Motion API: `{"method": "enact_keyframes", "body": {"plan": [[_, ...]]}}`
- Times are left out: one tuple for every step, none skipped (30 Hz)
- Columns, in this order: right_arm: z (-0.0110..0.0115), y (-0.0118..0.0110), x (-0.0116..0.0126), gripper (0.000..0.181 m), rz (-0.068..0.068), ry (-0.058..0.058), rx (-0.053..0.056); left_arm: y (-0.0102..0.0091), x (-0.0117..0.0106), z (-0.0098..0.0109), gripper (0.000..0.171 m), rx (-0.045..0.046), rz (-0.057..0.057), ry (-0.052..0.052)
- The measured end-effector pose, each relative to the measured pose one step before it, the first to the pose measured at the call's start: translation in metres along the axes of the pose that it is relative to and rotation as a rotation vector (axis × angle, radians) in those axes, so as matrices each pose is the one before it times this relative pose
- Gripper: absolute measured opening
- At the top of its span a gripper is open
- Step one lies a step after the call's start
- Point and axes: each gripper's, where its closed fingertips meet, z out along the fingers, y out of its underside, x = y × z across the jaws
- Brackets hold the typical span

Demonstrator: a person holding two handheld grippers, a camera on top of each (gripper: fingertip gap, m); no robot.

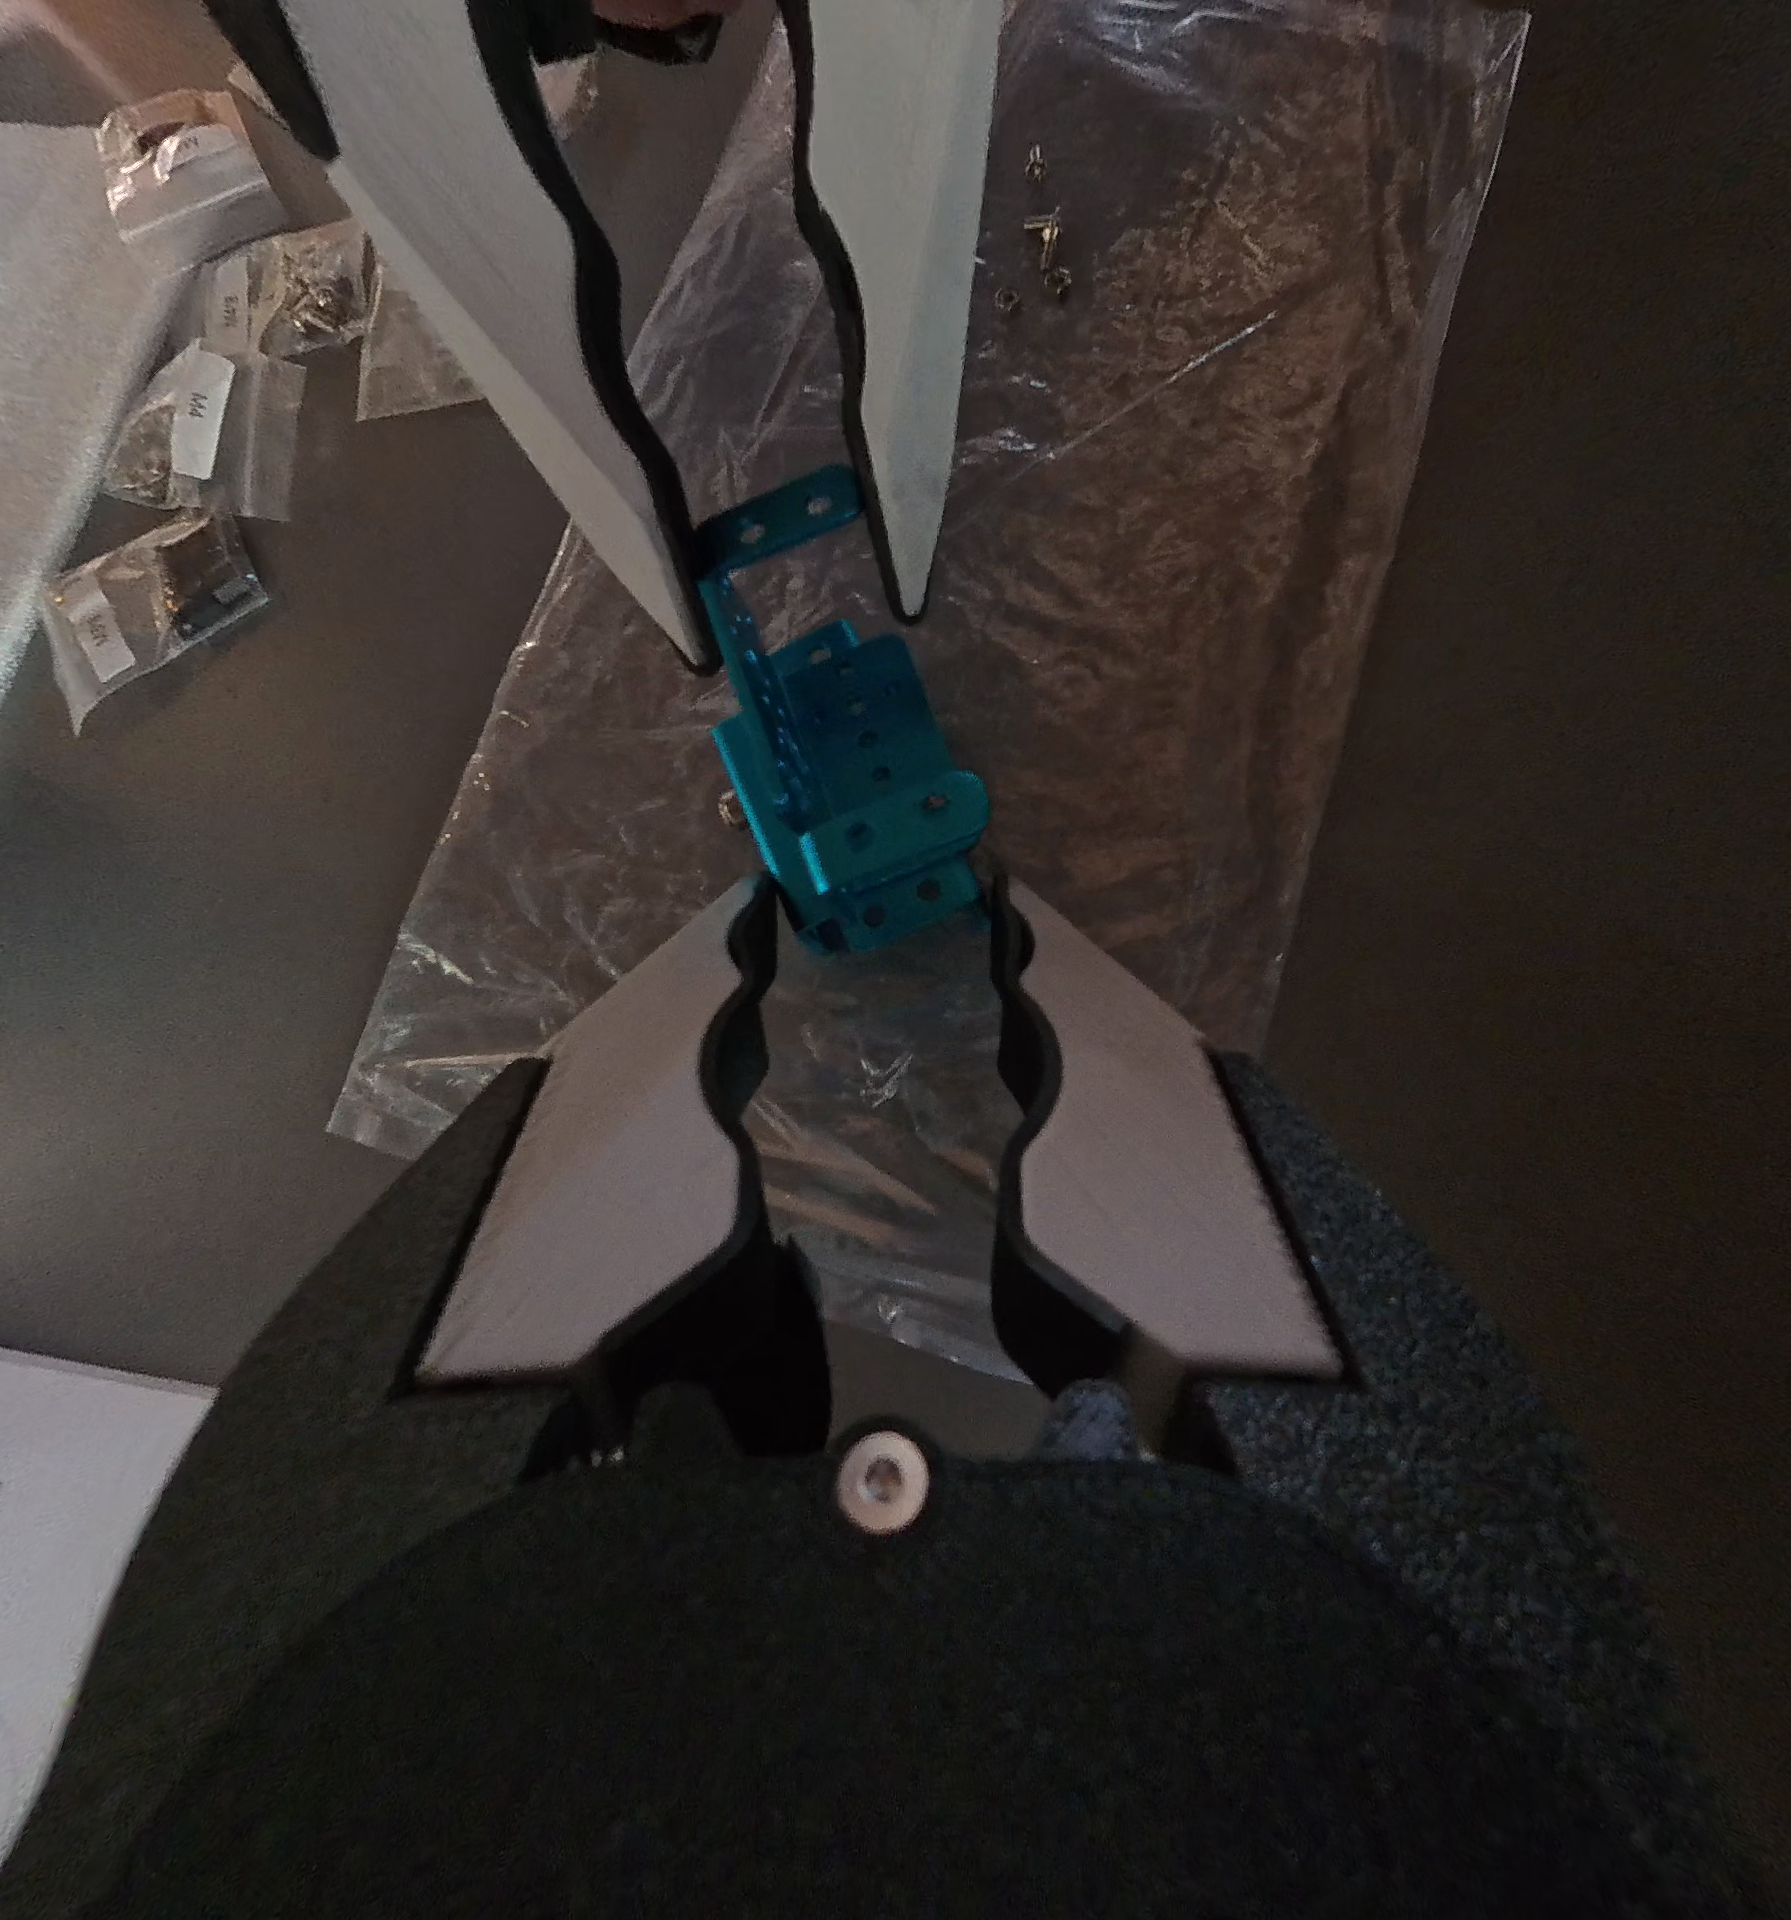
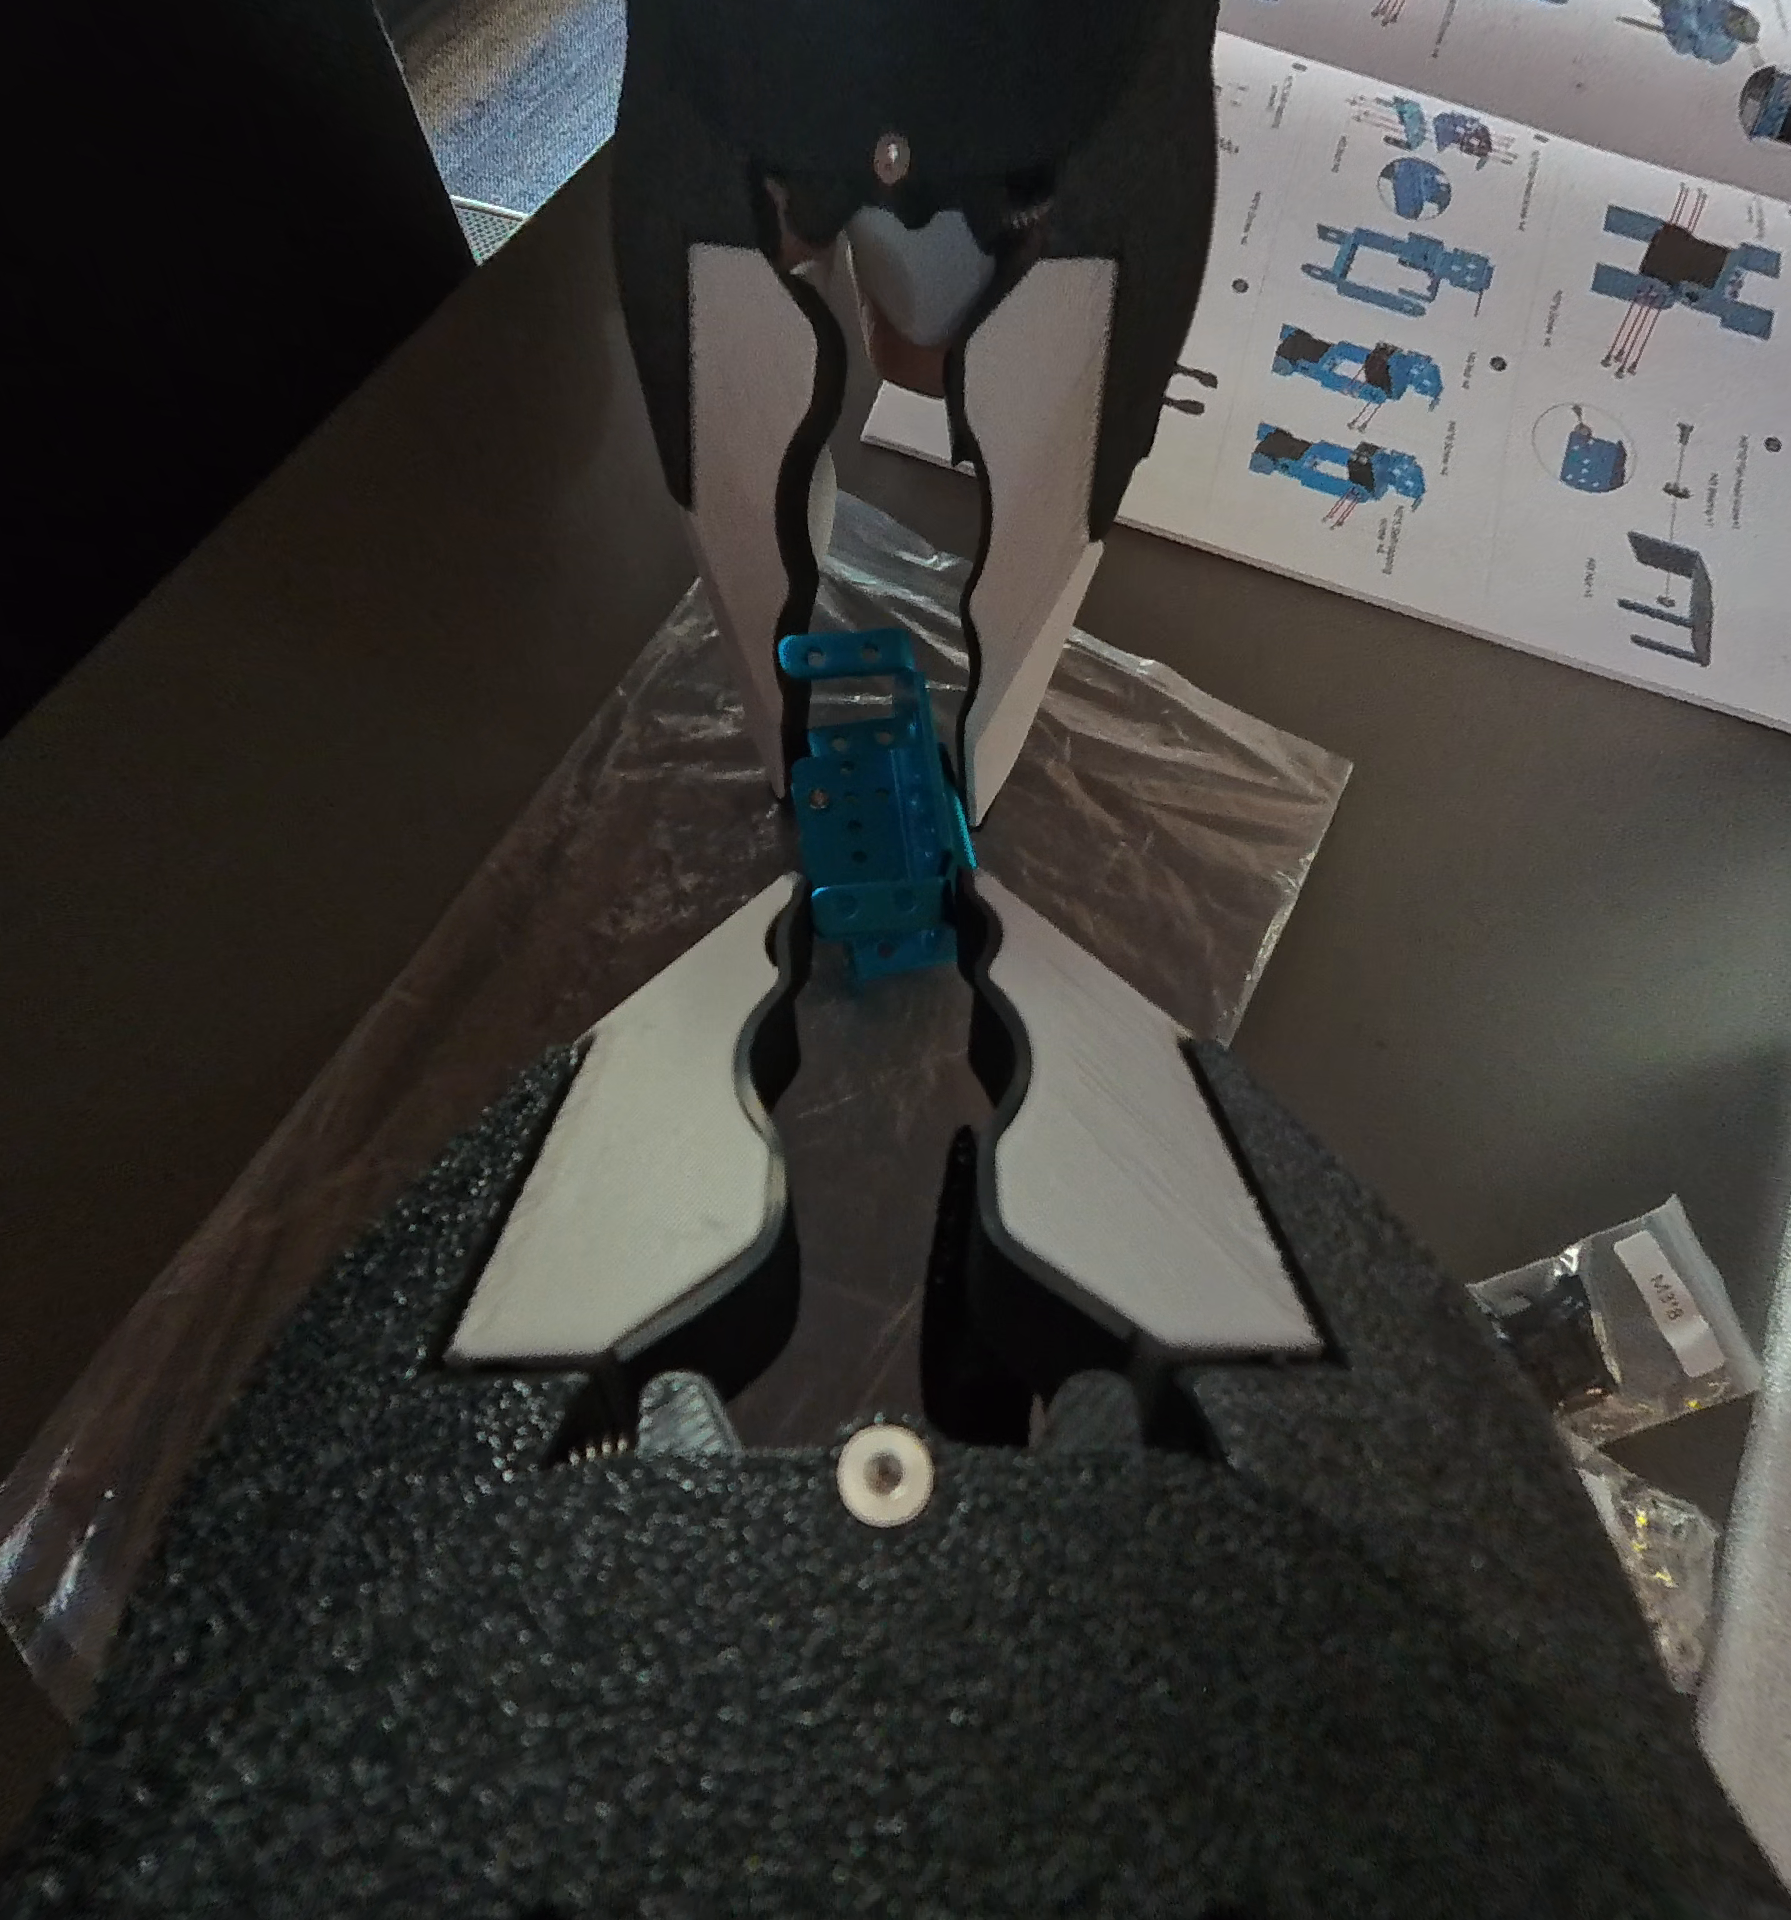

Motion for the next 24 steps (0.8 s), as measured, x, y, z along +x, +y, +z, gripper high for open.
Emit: {"method": "enact_keyframes", "body": {"plan": [[0.00013, -0.00014, 0.00025, 0.027, -0.0009, -0.0037, 0.0011, -0.00013, 0.00016, 0.00017, 0.041, 0.00308, -0.0012, 0.0038], [0.00018, -0.00033, 0.00027, 0.027, 0.0006, -0.0058, 0.0019, 0.00004, 0.00000, 0.00003, 0.041, 0.00334, 0.0043, 0.0022], [0.00024, -0.00081, 0.00037, 0.027, 0.0013, -0.0049, 0.0037, 0.00018, -0.00011, -0.00012, 0.041, 0.00215, 0.0033, 0.0025], [0.00045, -0.00062, 0.00016, 0.027, 0.0002, -0.0054, 0.0038, 0.00025, 0.00022, -0.00025, 0.041, 0.00126, 0.0014, 0.0047], [0.00052, -0.00048, 0.00013, 0.027, 0.0009, -0.0053, 0.0028, 0.00025, -0.00007, -0.00037, 0.041, -0.00046, 0.0007, 0.0040], [0.00039, -0.00023, 0.00050, 0.027, 0.0017, -0.0015, 0.0010, 0.00038, -0.00020, -0.00014, 0.041, -0.00215, -0.0001, 0.0013], [0.00025, 0.00038, 0.00026, 0.027, 0.0012, -0.0005, -0.0022, 0.00019, -0.00020, -0.00005, 0.041, -0.00174, 0.0000, -0.0007], [0.00003, 0.00073, 0.00014, 0.027, 0.0009, 0.0014, -0.0046, 0.00001, -0.00001, 0.00004, 0.041, -0.00136, -0.0009, -0.0018], [-0.00027, 0.00037, -0.00021, 0.027, 0.0000, 0.0015, -0.0020, 0.00002, 0.00006, 0.00012, 0.041, -0.00119, -0.0001, -0.0024], [-0.00015, 0.00014, -0.00067, 0.027, 0.0016, -0.0003, -0.0005, -0.00009, 0.00001, 0.00005, 0.041, -0.00104, 0.0014, -0.0026], [-0.00017, 0.00037, -0.00036, 0.027, 0.0022, 0.0002, -0.0013, -0.00005, -0.00002, 0.00006, 0.041, -0.00105, 0.0001, -0.0021], [-0.00015, 0.00010, -0.00003, 0.027, 0.0022, 0.0008, -0.0012, -0.00012, 0.00011, 0.00002, 0.041, 0.00045, 0.0008, -0.0009], [0.00009, 0.00002, -0.00019, 0.027, 0.0007, 0.0004, 0.0002, 0.00007, 0.00014, 0.00005, 0.040, 0.00174, 0.0009, -0.0004], [0.00008, 0.00004, -0.00006, 0.027, 0.0009, 0.0015, 0.0001, 0.00003, 0.00017, 0.00006, 0.041, 0.00167, -0.0037, 0.0011], [-0.00004, 0.00007, -0.00016, 0.028, 0.0019, 0.0012, -0.0007, 0.00001, 0.00013, 0.00000, 0.040, 0.00175, -0.0055, 0.0022], [-0.00006, 0.00024, -0.00029, 0.027, 0.0026, 0.0001, -0.0008, 0.00001, 0.00023, 0.00002, 0.040, 0.00219, -0.0033, 0.0011], [-0.00006, 0.00024, -0.00042, 0.027, 0.0025, -0.0002, -0.0008, 0.00011, 0.00005, -0.00007, 0.040, 0.00110, -0.0009, -0.0011], [-0.00007, 0.00026, -0.00060, 0.027, 0.0026, -0.0015, -0.0010, 0.00001, 0.00018, 0.00001, 0.040, 0.00031, 0.0009, -0.0019], [-0.00012, 0.00016, 0.00055, 0.028, -0.0004, 0.0052, -0.0008, -0.00011, 0.00010, 0.00003, 0.040, -0.00037, 0.0010, -0.0022], [-0.00054, -0.00042, 0.00245, 0.032, -0.0029, 0.0177, 0.0026, -0.00022, -0.00005, 0.00004, 0.040, -0.00033, -0.0001, -0.0023], [-0.00084, -0.00145, 0.00007, 0.033, -0.0017, 0.0006, 0.0092, -0.00032, 0.00002, 0.00003, 0.041, 0.00155, -0.0005, -0.0014], [-0.00115, -0.00244, -0.00175, 0.035, 0.0054, -0.0125, 0.0151, -0.00048, 0.00000, 0.00000, 0.041, 0.00304, -0.0029, -0.0006], [-0.00145, -0.00254, 0.00091, 0.040, 0.0085, 0.0018, 0.0151, -0.00053, -0.00011, -0.00017, 0.041, 0.00340, -0.0064, -0.0001], [-0.00167, -0.00099, 0.00312, 0.046, 0.0075, 0.0151, 0.0062, -0.00056, 0.00016, -0.00031, 0.042, 0.00433, -0.0067, 0.0030]]}}
